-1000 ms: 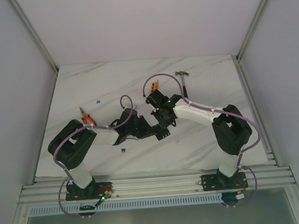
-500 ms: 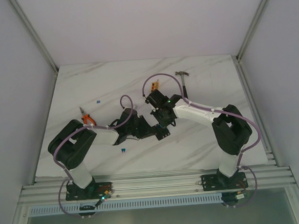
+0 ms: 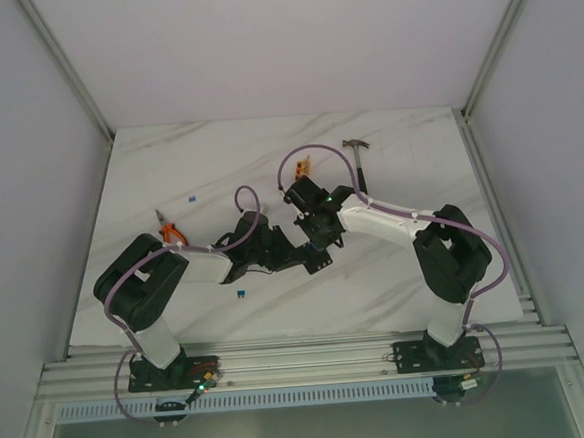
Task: Snap on the fuse box
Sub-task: Install the fuse at the fuse box base.
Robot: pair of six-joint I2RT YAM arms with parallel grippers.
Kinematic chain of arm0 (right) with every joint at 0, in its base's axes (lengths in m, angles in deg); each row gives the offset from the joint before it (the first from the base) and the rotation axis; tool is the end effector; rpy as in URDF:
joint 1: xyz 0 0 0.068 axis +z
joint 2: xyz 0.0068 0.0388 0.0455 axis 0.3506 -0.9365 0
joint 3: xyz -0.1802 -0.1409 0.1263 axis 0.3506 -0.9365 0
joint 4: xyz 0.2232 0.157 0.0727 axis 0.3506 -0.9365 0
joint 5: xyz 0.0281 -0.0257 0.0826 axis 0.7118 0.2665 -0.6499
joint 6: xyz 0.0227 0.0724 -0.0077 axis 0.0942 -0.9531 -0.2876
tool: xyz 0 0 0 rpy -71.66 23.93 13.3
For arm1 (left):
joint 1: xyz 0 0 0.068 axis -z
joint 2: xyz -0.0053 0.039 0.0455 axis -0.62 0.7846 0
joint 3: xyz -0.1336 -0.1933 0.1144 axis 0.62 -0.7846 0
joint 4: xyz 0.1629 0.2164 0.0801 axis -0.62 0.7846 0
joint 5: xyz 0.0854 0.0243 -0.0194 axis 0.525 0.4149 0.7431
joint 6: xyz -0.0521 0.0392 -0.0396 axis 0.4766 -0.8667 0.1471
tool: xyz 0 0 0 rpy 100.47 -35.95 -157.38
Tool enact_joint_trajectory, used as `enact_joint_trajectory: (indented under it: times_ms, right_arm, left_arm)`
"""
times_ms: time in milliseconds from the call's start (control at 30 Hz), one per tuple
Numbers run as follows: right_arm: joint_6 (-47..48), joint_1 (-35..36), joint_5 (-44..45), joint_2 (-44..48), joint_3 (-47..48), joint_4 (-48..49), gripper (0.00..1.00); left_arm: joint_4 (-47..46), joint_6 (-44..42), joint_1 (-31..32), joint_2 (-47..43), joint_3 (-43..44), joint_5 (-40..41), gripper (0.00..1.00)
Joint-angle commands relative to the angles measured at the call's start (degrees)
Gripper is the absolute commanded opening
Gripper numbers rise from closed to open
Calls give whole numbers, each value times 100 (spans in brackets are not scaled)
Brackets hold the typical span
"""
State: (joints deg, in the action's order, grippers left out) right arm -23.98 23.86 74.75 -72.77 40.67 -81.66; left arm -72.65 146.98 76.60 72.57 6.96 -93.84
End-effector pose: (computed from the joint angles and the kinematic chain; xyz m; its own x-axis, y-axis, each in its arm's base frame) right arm 0.2901 0.2730 0.1561 -0.7122 -0.5445 -0.4431 -0.5819 0.8110 -0.0613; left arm 0.2668 -0.2340 0.0787 -0.8974 -0.3687 -0.2425 -0.0303 0.5996 -0.7997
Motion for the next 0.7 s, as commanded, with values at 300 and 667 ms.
enact_joint_trajectory:
  times_ms: [300,667]
  right_arm:
    - [51,48,35,-127,-166,-13,0]
    - [50,53,-61,-119,-202,75,0]
  left_arm:
    - [277,-51,4,91,37,48,28]
    - [283,-51,4,80,29,54,28]
